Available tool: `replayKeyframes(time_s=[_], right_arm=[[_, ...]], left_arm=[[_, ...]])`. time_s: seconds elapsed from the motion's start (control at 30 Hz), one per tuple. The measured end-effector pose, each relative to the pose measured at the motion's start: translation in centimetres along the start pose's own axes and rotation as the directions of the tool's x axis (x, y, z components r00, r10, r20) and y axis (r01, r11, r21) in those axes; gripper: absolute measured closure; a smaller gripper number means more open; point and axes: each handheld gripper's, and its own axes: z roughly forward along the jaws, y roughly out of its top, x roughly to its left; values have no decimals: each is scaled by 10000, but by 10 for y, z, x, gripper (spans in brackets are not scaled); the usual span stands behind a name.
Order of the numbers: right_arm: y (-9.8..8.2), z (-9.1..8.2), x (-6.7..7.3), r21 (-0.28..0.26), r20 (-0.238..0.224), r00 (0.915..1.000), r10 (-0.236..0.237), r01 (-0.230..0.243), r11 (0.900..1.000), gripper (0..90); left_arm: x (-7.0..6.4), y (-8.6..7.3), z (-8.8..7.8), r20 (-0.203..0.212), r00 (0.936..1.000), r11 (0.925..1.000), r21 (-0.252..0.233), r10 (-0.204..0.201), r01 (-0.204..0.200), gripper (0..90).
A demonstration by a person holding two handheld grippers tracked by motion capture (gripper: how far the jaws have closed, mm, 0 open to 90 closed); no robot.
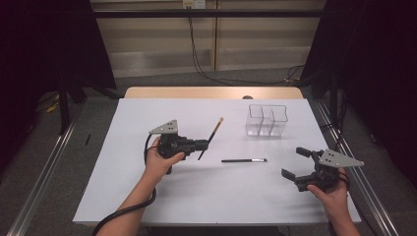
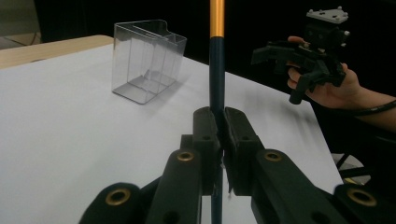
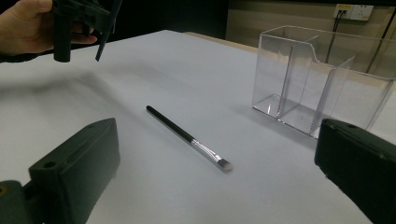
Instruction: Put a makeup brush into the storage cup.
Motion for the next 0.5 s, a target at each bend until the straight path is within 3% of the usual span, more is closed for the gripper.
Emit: replayKeyframes(time_s=[0.2, 0.5], right_arm=[[0, 1, 0, 0, 27, 10000, 12, -12, 10000, 0], [0, 3, 0, 37, 8, 10000, -9, 9, 10000, 0]], left_arm=[[1, -2, 2, -161, 9999, 9996, -291, -38, 33, 842], [-4, 0, 12, -136, 9999, 9997, -238, 81, -84, 842]])
